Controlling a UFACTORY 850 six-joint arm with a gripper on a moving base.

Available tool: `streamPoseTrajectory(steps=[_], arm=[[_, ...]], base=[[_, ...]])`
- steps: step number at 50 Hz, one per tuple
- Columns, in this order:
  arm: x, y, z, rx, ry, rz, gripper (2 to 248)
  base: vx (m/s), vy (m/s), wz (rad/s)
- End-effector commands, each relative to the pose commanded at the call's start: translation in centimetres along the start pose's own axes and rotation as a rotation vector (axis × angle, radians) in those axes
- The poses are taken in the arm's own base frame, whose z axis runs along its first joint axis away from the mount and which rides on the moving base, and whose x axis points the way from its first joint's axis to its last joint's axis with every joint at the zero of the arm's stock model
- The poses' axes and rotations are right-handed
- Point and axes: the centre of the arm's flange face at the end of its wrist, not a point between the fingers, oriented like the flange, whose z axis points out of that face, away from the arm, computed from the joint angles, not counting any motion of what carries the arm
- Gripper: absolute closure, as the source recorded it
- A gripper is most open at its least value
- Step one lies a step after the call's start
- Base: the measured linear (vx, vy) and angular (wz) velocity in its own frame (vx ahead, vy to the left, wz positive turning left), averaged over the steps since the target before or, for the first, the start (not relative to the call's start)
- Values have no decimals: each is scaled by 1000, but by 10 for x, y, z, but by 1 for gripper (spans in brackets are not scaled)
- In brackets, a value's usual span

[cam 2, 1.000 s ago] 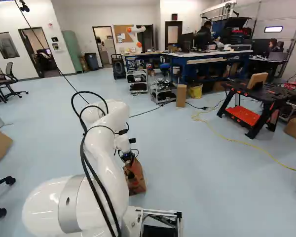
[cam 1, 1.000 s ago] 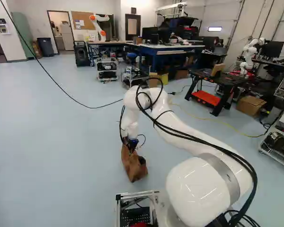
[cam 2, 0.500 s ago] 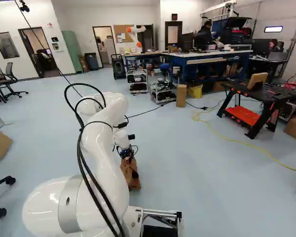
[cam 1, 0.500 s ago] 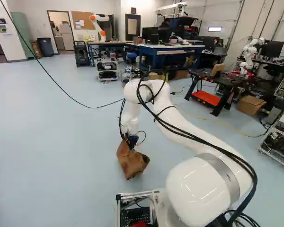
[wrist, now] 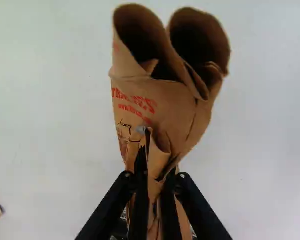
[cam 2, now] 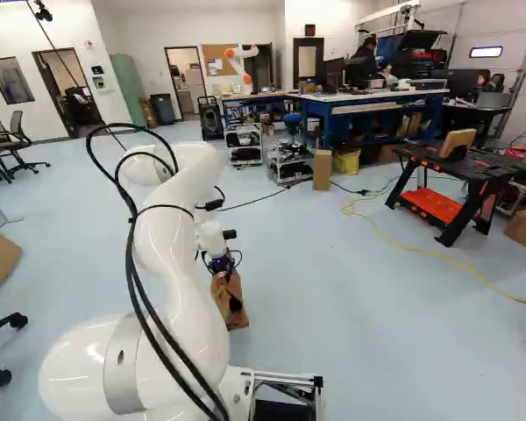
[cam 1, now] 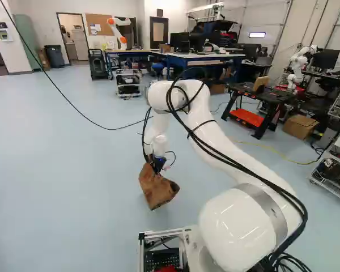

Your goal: Pick up the grocery bag from the ground

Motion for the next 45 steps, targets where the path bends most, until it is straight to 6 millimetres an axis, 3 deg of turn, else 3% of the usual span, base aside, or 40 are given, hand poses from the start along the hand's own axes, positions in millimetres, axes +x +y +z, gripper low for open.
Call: streamPoseTrajectory(steps=[45], arm=[[-21,-15,-137,9,249,-28,228]], base=[[0,0,0]])
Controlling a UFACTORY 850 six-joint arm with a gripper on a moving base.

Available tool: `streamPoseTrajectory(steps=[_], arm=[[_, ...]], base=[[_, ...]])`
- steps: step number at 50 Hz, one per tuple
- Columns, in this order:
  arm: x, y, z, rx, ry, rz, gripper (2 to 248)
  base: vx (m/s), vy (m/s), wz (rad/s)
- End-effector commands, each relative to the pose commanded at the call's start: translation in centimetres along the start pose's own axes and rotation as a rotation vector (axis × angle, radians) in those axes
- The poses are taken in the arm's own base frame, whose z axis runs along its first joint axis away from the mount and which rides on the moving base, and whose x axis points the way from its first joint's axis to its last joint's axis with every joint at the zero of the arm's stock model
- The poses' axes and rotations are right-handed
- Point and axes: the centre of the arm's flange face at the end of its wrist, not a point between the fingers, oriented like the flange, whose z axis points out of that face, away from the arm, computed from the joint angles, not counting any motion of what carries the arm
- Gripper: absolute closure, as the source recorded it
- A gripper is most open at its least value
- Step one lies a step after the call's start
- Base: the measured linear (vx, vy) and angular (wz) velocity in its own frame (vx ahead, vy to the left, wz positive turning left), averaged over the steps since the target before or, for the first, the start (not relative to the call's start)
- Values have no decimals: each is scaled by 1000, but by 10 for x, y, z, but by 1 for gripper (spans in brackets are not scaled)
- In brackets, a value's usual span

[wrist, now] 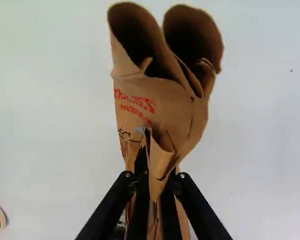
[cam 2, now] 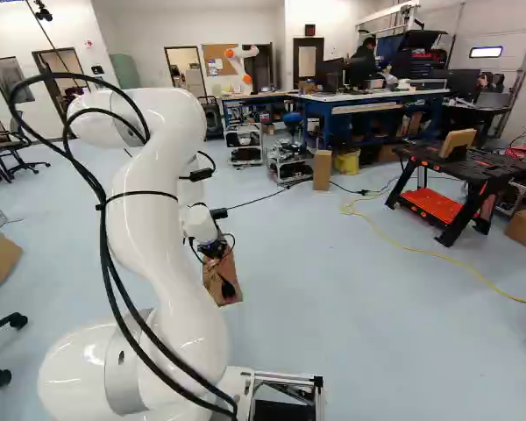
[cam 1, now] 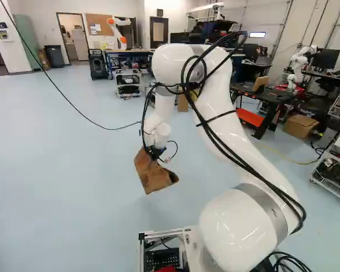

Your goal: Pick up the grocery bag from the ground

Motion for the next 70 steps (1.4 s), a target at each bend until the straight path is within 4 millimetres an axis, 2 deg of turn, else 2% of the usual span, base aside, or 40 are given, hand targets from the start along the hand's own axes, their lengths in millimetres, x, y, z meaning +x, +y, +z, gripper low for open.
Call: streamPoseTrajectory(steps=[31,49,62,70], arm=[[0,-11,-97,12,221,-19,228],[-7,-16,-151,20,335,-30,228],[-16,-20,-187,27,383,-38,228],[-23,-22,-196,31,391,-43,228]], base=[[0,0,0],[0,0,0],[0,0,0],[0,0,0]])
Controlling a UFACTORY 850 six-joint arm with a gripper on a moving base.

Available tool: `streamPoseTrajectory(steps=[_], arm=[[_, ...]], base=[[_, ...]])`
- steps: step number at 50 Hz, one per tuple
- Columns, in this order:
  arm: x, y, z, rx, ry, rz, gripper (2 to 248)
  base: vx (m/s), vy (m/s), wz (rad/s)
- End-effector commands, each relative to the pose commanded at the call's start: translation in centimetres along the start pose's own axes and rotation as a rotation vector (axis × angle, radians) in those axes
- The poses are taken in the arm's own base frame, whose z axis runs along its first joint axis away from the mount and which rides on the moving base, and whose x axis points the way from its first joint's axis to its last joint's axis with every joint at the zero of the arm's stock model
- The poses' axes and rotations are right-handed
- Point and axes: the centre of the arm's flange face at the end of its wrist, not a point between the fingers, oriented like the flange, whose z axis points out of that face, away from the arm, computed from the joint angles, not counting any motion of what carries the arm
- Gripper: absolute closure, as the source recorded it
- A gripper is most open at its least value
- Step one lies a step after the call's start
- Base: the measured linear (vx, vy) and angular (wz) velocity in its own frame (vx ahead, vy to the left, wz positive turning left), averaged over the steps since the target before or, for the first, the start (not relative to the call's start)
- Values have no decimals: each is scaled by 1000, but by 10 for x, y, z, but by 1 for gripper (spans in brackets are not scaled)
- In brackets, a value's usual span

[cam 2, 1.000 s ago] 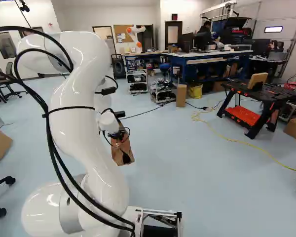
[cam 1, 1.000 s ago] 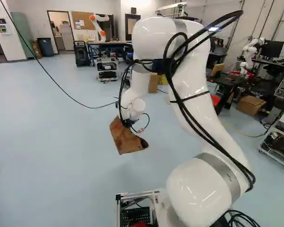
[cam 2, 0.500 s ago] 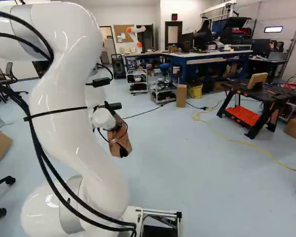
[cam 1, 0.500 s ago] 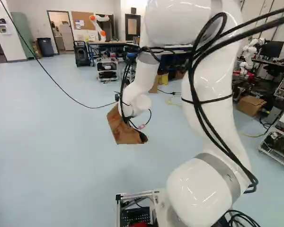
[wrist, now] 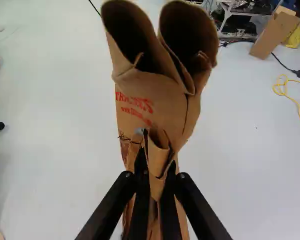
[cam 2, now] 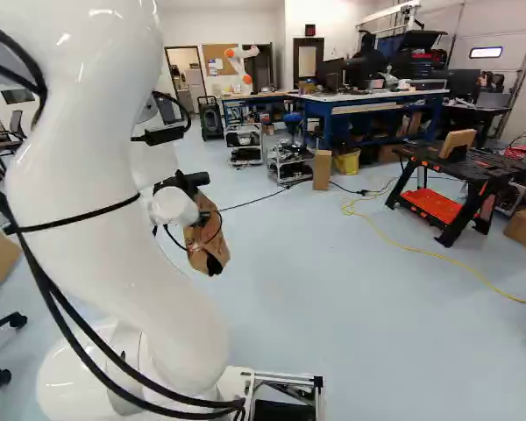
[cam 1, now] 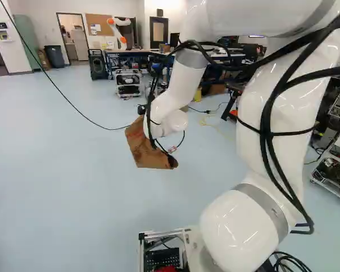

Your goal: Pick up the grocery bag from the ground

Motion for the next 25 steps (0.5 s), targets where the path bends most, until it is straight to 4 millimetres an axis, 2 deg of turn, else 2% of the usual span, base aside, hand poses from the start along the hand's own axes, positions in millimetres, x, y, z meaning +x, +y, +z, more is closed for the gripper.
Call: streamPoseTrajectory(steps=[25], arm=[[-3,11,-11,-19,30,18,228]], base=[[0,0,0]])
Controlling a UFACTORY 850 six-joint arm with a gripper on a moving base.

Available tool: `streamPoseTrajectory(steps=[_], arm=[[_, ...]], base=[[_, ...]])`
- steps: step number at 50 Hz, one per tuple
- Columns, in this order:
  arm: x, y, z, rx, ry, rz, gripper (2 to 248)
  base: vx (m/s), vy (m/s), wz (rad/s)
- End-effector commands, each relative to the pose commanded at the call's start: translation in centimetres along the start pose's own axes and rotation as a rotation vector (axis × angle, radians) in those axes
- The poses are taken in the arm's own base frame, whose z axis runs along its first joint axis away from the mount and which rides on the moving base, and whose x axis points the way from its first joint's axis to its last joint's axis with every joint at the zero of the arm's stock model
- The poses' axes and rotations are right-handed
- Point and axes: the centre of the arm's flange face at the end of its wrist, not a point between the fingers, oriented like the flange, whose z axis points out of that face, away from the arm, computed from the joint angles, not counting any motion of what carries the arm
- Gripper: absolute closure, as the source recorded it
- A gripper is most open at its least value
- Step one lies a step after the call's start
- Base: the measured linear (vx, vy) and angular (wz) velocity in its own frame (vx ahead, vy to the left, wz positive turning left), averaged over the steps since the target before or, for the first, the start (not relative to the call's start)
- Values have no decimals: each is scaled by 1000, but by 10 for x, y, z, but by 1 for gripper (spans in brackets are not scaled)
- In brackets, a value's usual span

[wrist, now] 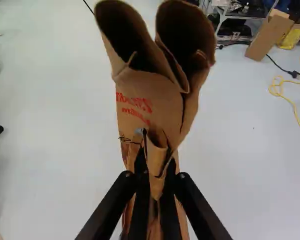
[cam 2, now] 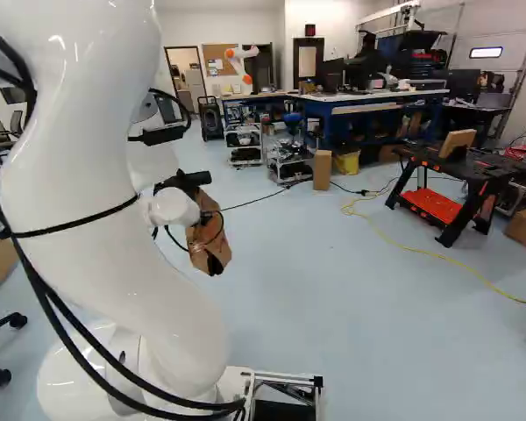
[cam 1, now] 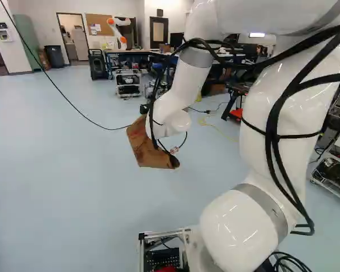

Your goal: Pick up the grocery bag from the ground

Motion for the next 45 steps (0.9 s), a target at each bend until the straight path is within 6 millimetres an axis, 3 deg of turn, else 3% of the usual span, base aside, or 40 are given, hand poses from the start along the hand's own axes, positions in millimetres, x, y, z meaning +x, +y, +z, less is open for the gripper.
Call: streamPoseTrajectory(steps=[22,45], arm=[[-9,26,-29,-52,76,42,228],[-31,60,-76,-147,205,105,228]], base=[[0,0,0],[0,0,0]])
